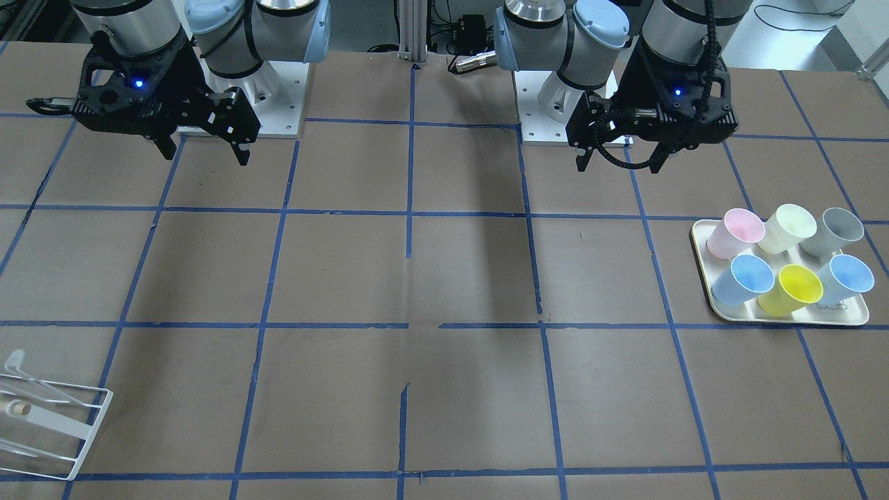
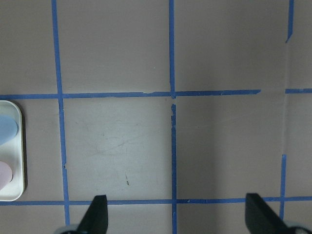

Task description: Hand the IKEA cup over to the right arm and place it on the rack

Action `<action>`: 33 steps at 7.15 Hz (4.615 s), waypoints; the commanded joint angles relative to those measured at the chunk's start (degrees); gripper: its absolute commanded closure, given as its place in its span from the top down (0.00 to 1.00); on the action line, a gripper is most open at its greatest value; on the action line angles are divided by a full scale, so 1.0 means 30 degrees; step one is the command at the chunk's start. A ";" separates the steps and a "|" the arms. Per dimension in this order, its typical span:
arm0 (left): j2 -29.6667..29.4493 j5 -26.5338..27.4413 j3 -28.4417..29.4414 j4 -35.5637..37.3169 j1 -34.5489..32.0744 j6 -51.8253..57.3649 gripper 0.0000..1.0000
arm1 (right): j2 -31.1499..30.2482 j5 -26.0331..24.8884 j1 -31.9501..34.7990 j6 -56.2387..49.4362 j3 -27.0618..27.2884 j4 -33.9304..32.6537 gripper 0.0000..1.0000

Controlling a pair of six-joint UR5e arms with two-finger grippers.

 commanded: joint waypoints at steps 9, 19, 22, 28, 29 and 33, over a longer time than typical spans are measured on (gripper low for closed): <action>0.0080 -0.0028 -0.0024 0.0013 0.0085 0.0001 1.00 | -0.0256 -0.0059 0.0056 -0.0007 -0.0046 0.0171 1.00; -0.3369 0.0206 -0.0578 0.1912 1.0769 2.0535 1.00 | -0.0314 0.0232 -0.0003 -0.0007 0.0070 0.0200 1.00; -0.6298 0.0236 -0.0435 0.5398 1.2621 2.8517 1.00 | -0.0226 0.5757 0.0026 0.0080 0.0129 0.0083 1.00; -0.9907 0.0207 -0.0726 0.9121 1.4349 3.0733 1.00 | -0.0080 1.3441 -0.0763 0.1367 0.0334 0.0083 1.00; -1.0230 0.0206 -0.0756 0.9211 1.4382 3.0588 1.00 | -0.0051 1.5158 -0.0967 0.1341 0.0770 -0.0004 1.00; -1.0437 0.0177 -0.0727 0.9212 1.4353 3.0294 0.31 | -0.0051 1.6990 -0.1819 0.1165 0.1711 -0.0063 1.00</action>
